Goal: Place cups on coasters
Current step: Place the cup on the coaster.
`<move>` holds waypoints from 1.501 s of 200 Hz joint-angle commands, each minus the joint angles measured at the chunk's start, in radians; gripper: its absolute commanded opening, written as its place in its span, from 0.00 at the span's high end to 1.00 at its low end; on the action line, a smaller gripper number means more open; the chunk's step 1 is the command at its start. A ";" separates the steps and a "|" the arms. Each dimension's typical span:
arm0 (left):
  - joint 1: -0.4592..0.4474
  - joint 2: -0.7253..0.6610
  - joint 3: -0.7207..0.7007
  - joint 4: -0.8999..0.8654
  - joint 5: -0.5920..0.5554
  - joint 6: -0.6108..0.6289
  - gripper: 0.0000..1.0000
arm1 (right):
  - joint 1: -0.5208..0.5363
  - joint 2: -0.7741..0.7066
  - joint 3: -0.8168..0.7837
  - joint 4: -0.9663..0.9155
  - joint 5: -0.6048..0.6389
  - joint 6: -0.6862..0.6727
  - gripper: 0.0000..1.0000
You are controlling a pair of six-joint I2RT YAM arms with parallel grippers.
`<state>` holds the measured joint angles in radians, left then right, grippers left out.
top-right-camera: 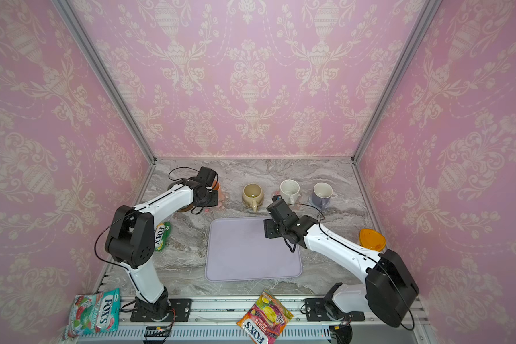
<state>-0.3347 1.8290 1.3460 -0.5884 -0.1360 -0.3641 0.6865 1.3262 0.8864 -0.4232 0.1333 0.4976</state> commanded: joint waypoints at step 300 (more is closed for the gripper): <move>0.009 -0.381 -0.392 0.177 -0.131 0.013 0.36 | -0.114 -0.091 -0.035 -0.050 0.143 -0.136 0.28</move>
<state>-0.3347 1.5158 1.0050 -0.4557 -0.1791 -0.3840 0.6044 1.2827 0.8825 -0.4606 0.2214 0.4164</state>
